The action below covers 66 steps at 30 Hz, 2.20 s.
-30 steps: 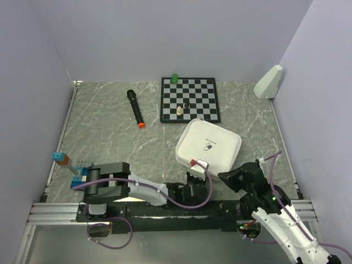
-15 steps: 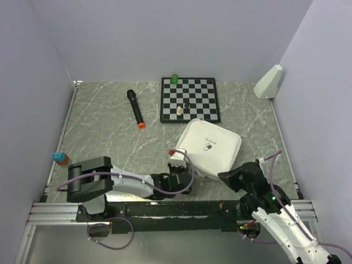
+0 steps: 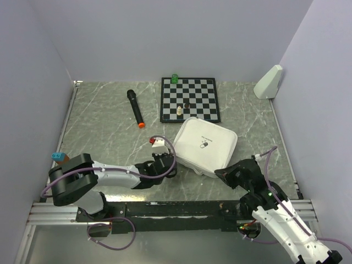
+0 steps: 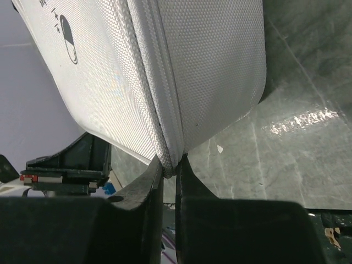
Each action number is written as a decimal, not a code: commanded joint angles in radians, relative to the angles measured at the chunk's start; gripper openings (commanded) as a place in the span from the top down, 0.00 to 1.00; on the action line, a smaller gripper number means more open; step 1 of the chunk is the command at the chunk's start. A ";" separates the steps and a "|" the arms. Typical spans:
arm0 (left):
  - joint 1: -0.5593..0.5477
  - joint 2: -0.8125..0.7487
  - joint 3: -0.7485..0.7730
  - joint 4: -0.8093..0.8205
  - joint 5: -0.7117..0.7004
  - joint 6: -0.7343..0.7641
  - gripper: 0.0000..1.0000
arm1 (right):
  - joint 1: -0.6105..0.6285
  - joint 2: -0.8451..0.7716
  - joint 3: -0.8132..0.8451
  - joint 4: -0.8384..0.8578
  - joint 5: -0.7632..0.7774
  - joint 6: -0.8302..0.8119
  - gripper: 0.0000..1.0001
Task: Organize the medicine kit
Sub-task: Zip the medicine box at the center of the board.
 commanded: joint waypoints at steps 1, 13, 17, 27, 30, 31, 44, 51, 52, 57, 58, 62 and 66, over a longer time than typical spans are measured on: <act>0.093 -0.019 -0.046 -0.152 -0.139 0.028 0.99 | -0.004 0.042 0.000 -0.041 0.067 -0.127 1.00; -0.157 -0.189 -0.110 -0.369 -0.253 -0.120 0.99 | -0.053 0.186 0.070 0.050 0.063 -0.268 1.00; -0.296 -0.119 -0.055 -0.461 -0.267 -0.249 0.99 | -0.100 0.218 0.104 0.063 0.049 -0.334 1.00; -0.447 0.117 0.126 -0.386 -0.232 -0.162 0.99 | -0.298 0.345 0.191 0.122 -0.071 -0.521 1.00; -0.445 0.145 0.158 -0.314 -0.215 -0.062 0.99 | -0.326 0.379 0.233 0.129 -0.098 -0.567 0.96; -0.445 0.160 0.174 -0.297 -0.213 -0.039 0.99 | -0.329 0.381 0.250 0.126 -0.115 -0.586 0.88; -0.387 0.315 0.318 -0.072 -0.127 0.212 0.99 | -0.326 0.241 0.132 0.126 -0.393 -0.501 0.36; -0.386 0.400 0.436 -0.004 -0.075 0.346 0.99 | -0.326 0.246 0.089 0.174 -0.413 -0.492 0.37; -0.386 0.410 0.444 0.007 -0.069 0.361 0.99 | -0.326 0.238 0.083 0.185 -0.413 -0.489 0.37; -0.386 0.429 0.464 0.019 -0.047 0.374 0.99 | -0.326 0.255 0.052 0.247 -0.422 -0.472 0.38; -0.386 0.429 0.465 0.018 -0.047 0.372 0.99 | -0.326 0.272 0.050 0.252 -0.420 -0.475 0.38; -0.384 0.427 0.459 0.015 -0.050 0.366 0.99 | -0.326 0.336 0.037 0.289 -0.414 -0.478 0.46; -0.383 0.421 0.453 0.007 -0.058 0.358 0.99 | -0.326 0.376 0.024 0.332 -0.420 -0.472 0.60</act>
